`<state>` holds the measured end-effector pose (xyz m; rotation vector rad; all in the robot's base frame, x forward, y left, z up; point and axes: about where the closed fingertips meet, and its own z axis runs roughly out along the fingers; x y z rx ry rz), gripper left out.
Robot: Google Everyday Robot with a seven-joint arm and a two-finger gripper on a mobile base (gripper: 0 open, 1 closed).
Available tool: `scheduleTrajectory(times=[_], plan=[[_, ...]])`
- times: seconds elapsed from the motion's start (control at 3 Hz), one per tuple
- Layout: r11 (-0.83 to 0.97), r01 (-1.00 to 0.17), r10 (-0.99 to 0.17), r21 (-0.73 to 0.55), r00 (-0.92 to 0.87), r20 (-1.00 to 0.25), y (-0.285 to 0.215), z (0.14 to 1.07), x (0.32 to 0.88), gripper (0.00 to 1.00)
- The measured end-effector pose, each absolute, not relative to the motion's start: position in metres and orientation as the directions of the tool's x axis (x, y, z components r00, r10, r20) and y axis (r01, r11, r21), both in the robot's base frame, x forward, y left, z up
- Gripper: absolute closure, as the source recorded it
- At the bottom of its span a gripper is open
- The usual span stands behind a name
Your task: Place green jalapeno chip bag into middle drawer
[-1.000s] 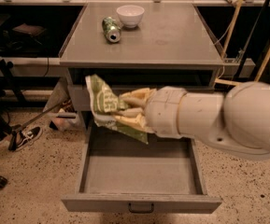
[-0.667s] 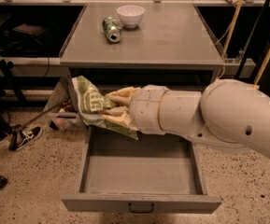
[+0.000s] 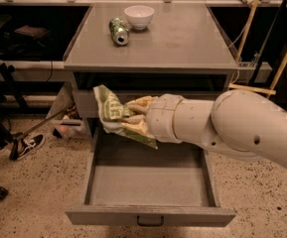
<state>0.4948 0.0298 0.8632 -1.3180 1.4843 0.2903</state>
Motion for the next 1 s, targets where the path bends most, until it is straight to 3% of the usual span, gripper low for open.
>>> scheduleTrajectory(times=[1.0], plan=[[0.293,-0.882,-0.759,-0.368,0.019,-0.650,-0.014,0.752,0.560,1.00]])
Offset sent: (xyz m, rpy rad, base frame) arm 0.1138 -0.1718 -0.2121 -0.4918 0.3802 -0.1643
